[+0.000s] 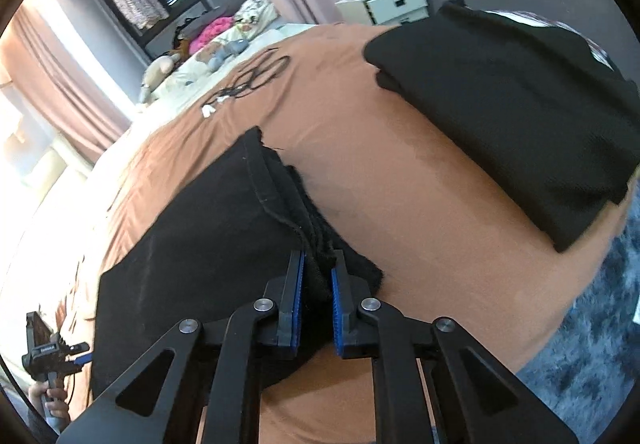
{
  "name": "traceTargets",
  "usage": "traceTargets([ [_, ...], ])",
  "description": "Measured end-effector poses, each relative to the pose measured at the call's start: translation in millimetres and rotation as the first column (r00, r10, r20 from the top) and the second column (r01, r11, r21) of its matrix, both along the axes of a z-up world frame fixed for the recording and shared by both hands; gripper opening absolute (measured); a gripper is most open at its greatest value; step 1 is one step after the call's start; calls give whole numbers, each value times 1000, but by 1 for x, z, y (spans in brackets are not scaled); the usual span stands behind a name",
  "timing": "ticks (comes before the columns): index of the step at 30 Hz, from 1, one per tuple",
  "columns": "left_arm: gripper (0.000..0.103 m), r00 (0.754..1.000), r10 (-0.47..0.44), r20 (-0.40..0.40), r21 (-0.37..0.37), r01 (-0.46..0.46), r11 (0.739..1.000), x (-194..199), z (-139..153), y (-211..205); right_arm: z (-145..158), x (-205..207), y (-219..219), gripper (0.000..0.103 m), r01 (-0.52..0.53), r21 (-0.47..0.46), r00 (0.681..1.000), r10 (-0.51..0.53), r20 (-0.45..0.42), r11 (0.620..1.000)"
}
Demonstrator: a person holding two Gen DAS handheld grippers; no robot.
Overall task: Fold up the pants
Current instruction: 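Pinch the folded pants edge with the right tool while the left tool pinches the corner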
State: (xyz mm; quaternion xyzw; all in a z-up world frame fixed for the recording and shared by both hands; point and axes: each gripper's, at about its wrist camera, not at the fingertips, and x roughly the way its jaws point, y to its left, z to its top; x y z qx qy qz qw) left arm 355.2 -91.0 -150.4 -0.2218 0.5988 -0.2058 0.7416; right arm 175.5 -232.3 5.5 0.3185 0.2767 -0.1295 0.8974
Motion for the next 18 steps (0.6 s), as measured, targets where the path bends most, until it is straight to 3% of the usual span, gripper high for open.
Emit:
traceTargets([
  [5,51,999,-11,-32,-56,10,998,4,-14,-5,-15,7,3,8,30,31,998,-28,-55,999],
  [13,45,1000,-12,-26,-131,8,991,20,-24,-14,-3,9,12,8,48,-1,996,-48,-71,999],
  [16,33,1000,-14,-25,-120,11,993,26,-27,-21,-4,12,15,8,57,-9,995,-58,-84,998],
  [18,20,1000,-28,-14,-97,26,995,25,-25,-26,-3,15,18,9,46,-7,994,-47,-100,999],
])
